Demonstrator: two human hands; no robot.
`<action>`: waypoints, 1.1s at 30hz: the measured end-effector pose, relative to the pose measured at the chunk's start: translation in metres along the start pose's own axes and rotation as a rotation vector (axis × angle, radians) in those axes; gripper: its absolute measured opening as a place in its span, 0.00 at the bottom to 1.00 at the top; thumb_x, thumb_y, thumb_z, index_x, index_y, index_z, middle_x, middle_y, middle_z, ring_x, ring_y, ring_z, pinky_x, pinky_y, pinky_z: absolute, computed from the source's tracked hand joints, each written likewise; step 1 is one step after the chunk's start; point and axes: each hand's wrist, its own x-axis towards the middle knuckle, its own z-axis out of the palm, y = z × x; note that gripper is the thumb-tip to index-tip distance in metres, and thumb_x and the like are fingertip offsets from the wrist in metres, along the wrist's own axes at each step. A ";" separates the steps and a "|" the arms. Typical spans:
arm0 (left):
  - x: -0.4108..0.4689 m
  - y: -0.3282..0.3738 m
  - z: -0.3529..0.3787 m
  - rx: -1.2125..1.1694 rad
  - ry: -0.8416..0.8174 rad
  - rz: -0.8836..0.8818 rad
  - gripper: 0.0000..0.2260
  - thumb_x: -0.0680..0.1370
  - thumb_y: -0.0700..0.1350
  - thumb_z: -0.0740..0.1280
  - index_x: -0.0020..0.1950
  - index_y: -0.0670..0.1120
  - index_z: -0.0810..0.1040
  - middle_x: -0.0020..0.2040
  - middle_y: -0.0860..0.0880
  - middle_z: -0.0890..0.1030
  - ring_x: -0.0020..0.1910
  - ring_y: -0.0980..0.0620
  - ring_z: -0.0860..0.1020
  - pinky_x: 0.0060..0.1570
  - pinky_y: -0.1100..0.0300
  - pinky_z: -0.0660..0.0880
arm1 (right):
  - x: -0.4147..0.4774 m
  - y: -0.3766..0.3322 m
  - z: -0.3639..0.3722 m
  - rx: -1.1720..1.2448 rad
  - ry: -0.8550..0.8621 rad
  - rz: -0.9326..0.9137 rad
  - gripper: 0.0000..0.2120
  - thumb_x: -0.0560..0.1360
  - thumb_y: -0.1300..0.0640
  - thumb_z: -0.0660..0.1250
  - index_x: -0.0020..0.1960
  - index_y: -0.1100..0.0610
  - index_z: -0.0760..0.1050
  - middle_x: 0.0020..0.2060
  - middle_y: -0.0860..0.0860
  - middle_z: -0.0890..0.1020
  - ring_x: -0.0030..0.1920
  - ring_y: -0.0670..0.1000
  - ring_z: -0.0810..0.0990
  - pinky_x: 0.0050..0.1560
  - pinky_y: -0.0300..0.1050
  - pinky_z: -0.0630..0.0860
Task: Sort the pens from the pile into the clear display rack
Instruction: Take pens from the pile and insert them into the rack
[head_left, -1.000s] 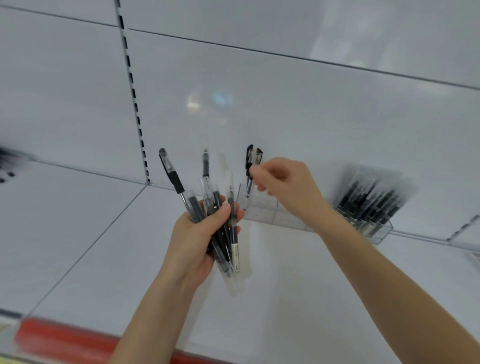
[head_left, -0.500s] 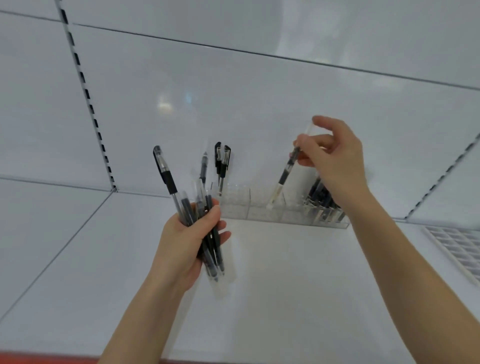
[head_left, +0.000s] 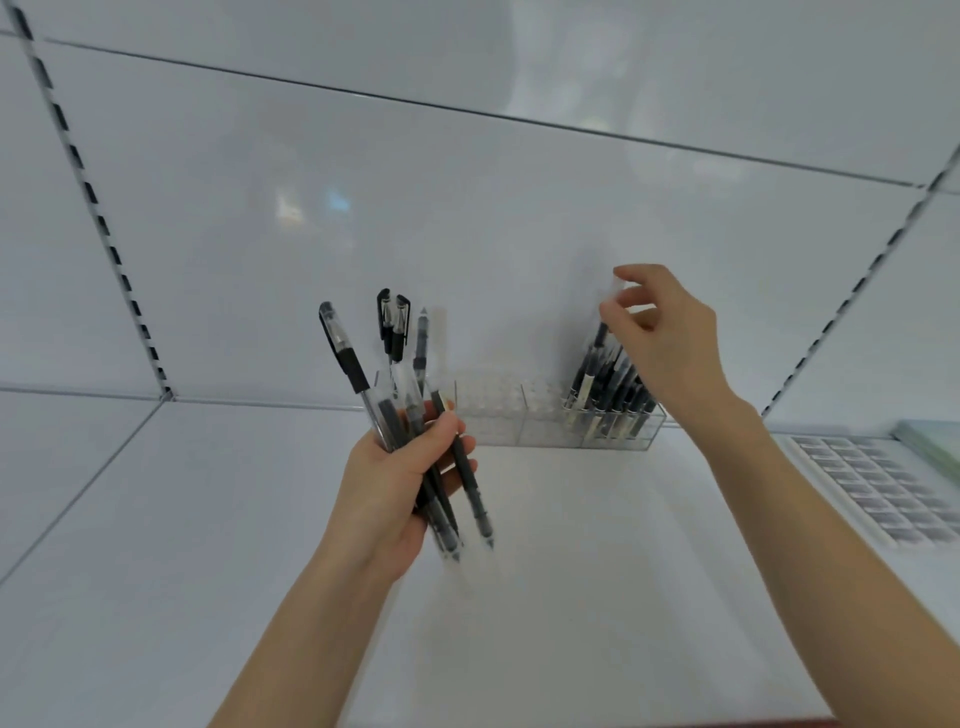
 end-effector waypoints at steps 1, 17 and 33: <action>0.000 0.000 -0.001 -0.001 0.004 0.000 0.03 0.74 0.36 0.66 0.43 0.41 0.78 0.32 0.48 0.81 0.31 0.54 0.81 0.37 0.59 0.81 | -0.001 0.000 0.000 -0.016 -0.004 -0.015 0.13 0.76 0.59 0.63 0.60 0.54 0.72 0.41 0.47 0.76 0.36 0.41 0.77 0.32 0.25 0.69; 0.000 -0.002 0.002 -0.016 -0.040 -0.001 0.04 0.75 0.35 0.65 0.47 0.40 0.77 0.32 0.48 0.80 0.31 0.53 0.82 0.40 0.55 0.81 | -0.014 0.003 0.000 -0.027 0.024 0.026 0.13 0.76 0.60 0.64 0.59 0.56 0.72 0.41 0.48 0.76 0.36 0.41 0.76 0.34 0.27 0.70; -0.004 0.001 0.001 0.008 -0.053 0.001 0.03 0.73 0.36 0.67 0.44 0.43 0.78 0.33 0.49 0.84 0.34 0.54 0.83 0.35 0.63 0.80 | -0.024 0.011 0.004 -0.332 -0.029 -0.013 0.14 0.76 0.58 0.62 0.61 0.58 0.73 0.45 0.52 0.77 0.43 0.50 0.75 0.51 0.45 0.72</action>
